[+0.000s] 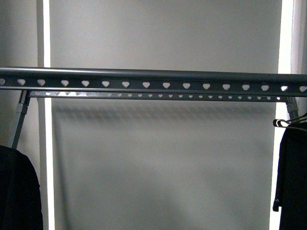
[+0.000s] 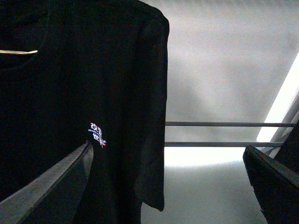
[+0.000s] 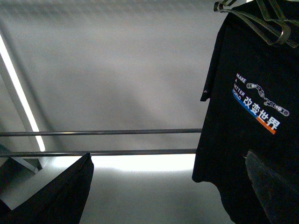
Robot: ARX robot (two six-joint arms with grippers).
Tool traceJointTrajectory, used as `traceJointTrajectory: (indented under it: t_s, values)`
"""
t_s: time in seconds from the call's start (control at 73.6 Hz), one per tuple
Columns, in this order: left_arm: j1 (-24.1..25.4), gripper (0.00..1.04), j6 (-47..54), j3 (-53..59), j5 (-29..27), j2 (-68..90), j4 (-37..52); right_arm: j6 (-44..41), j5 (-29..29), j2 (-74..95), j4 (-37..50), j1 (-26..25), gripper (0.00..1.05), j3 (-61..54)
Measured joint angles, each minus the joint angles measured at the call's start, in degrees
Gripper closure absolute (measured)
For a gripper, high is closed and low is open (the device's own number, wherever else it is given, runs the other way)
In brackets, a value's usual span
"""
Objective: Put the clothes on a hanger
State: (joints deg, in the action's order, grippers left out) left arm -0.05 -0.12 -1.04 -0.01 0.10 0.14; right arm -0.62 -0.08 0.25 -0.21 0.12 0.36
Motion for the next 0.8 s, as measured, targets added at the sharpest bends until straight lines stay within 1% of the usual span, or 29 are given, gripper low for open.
traceJointTrajectory:
  t_s: [0.272, 0.313, 0.326, 0.353, 0.367, 0.381, 0.408, 0.435, 0.462, 0.476, 0.489, 0.53, 0.557, 0.571, 0.598, 0.612, 0.666, 0.707, 0.734, 0.802]
  values:
    - [0.0, 0.07, 0.0, 0.0, 0.0, 0.0, -0.02, 0.0, 0.0, 0.0, 0.0, 0.0, 0.07, 0.0]
    - [1.09, 0.07, 1.66, 0.0, 4.74, 0.48, 1.2, 0.0, 0.0, 0.0, 0.0, 0.02, 0.07, 0.0]
    - [1.4, 0.07, 3.43, -0.04, 8.35, 1.11, 2.54, 0.0, 0.02, 0.0, 0.0, 0.0, 0.07, 0.0]
    - [1.33, 0.07, 4.59, -0.15, 10.73, 1.99, 4.11, 0.0, 0.02, 0.0, 0.0, 0.0, 0.07, 0.0]
    - [0.46, 0.07, 6.29, -0.31, 11.87, 3.1, 5.9, 0.0, -0.02, 0.0, 0.0, 0.0, 0.07, 0.0]
    - [-0.22, 0.07, 6.56, -0.44, 11.82, 3.78, 6.86, 0.0, -0.11, 0.0, 0.0, 0.0, 0.07, 0.0]
    - [-3.8, 0.07, 7.91, -1.77, 9.53, 7.61, 11.08, 0.0, -0.02, 0.0, 0.0, 0.0, 0.07, 0.0]
    - [-7.45, 0.07, 7.61, -4.48, 4.92, 12.9, 15.32, 0.0, 0.0, 0.0, 0.0, 0.0, 0.07, 0.0]
    - [-8.9, 0.07, 7.08, -6.43, 2.45, 15.89, 17.16, 0.0, 0.0, 0.0, 0.0, 0.0, 0.07, 0.0]
    - [-9.92, 0.07, 4.96, -9.86, -1.49, 20.52, 19.28, 0.0, 0.0, 0.0, 0.0, 0.0, 0.07, 0.0]
    - [-10.03, 0.07, 4.15, -11.1, -2.95, 22.05, 19.65, 0.0, 0.02, 0.0, 0.0, 0.0, 0.07, 0.0]
    - [-9.84, 0.07, -0.48, -17.99, -10.4, 29.86, 19.15, 0.0, -0.07, 0.0, 0.0, 0.0, 0.07, 0.0]
    - [-9.38, 0.07, -3.13, -20.81, -13.05, 32.89, 17.99, 0.0, -0.02, 0.0, 0.0, 0.0, 0.07, 0.0]
    - [-8.85, 0.07, -6.64, -23.54, -15.39, 35.93, 16.57, 0.0, -0.02, 0.0, 0.0, 0.0, 0.07, 0.0]
    - [-8.35, 0.07, -8.9, -26.12, -17.62, 38.97, 15.02, 0.0, 0.02, 0.0, 0.0, 0.0, 0.07, 0.0]
    - [-7.78, 0.07, -12.72, -28.59, -19.37, 41.9, 13.44, 0.0, 0.0, 0.0, 0.0, 0.0, 0.07, 0.0]
    - [-6.43, 0.07, -19.76, -34.07, -22.51, 48.83, 9.97, 0.0, 0.0, 0.0, 0.0, 0.0, 0.07, 0.0]
    - [-5.18, 0.07, -28.17, -38.69, -24.33, 55.23, 7.41, 0.0, -0.02, 0.0, 0.0, 0.0, 0.07, 0.0]
    - [-4.31, 0.07, -33.66, -42.23, -23.96, 59.67, 4.2, 0.0, -0.02, 0.0, 0.0, 0.0, 0.07, 0.0]
    - [-3.28, 0.07, -43.98, -46.99, -23.21, 65.72, -1.31, 0.0, 0.0, 0.0, 0.0, 0.0, 0.07, 0.0]
